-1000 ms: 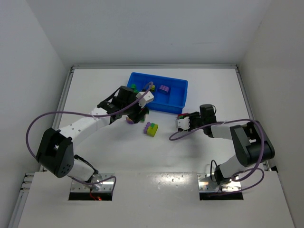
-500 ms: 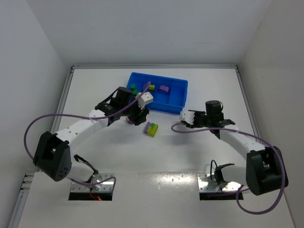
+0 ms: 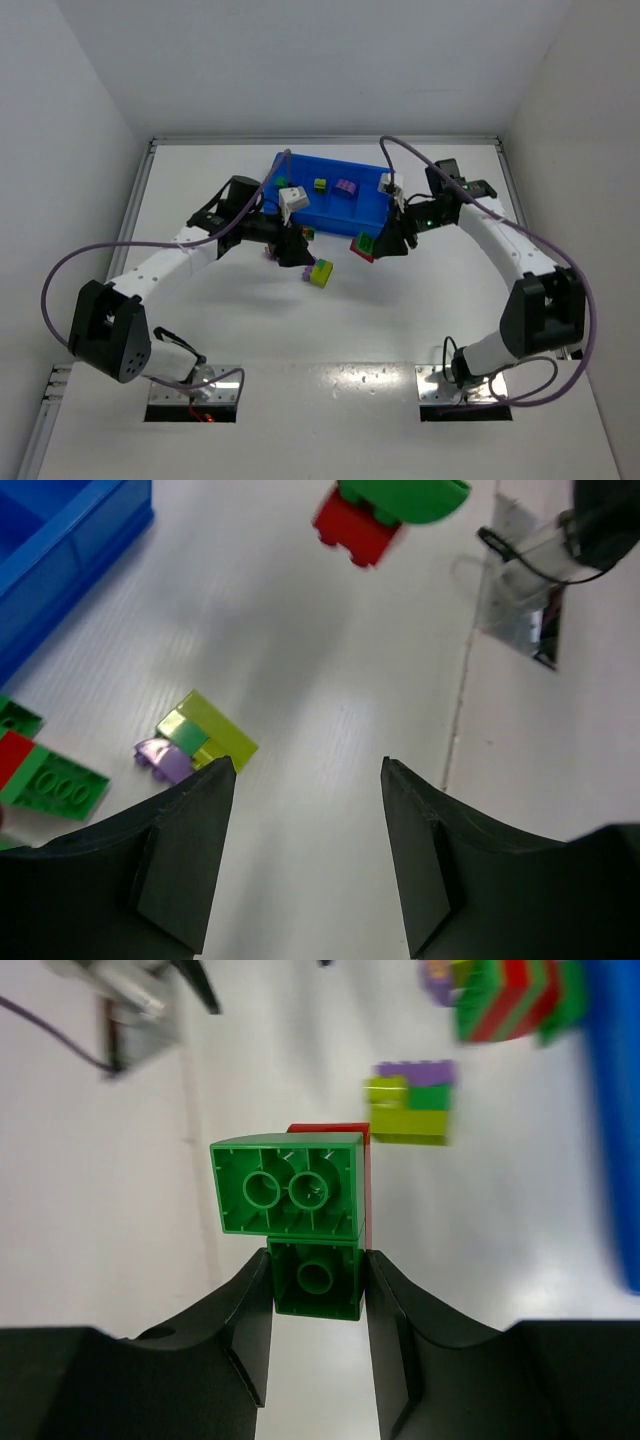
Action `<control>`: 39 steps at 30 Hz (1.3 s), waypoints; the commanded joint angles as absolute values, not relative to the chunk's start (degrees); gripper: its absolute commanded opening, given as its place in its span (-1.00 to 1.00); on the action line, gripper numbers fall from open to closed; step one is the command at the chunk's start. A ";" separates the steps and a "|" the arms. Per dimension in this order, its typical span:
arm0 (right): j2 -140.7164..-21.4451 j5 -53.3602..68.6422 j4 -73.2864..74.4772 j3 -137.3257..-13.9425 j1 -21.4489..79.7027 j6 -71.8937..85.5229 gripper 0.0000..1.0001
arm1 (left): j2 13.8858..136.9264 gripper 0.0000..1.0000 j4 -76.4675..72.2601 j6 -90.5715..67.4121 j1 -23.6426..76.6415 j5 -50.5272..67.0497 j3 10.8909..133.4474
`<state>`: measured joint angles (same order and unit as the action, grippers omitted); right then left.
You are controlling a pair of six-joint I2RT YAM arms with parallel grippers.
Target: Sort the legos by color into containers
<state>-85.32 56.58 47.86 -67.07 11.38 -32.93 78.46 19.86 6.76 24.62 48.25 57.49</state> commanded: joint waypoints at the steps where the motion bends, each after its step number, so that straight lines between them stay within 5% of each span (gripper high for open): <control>1: -91.30 72.92 69.63 -73.03 11.16 -36.89 -0.71 | 79.28 0.32 13.12 1.86 22.41 61.51 57.93; 4: -96.57 77.32 80.57 -75.93 11.16 -47.51 -0.71 | 79.80 0.32 7.13 -2.36 21.71 61.52 56.51; 39: -104.24 87.01 80.60 -78.66 13.36 -47.81 -0.69 | 85.95 0.47 -15.02 -24.25 31.20 65.57 54.84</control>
<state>-104.05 82.24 77.67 -76.38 12.75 -45.34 85.19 -10.15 -22.04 30.52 63.68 54.46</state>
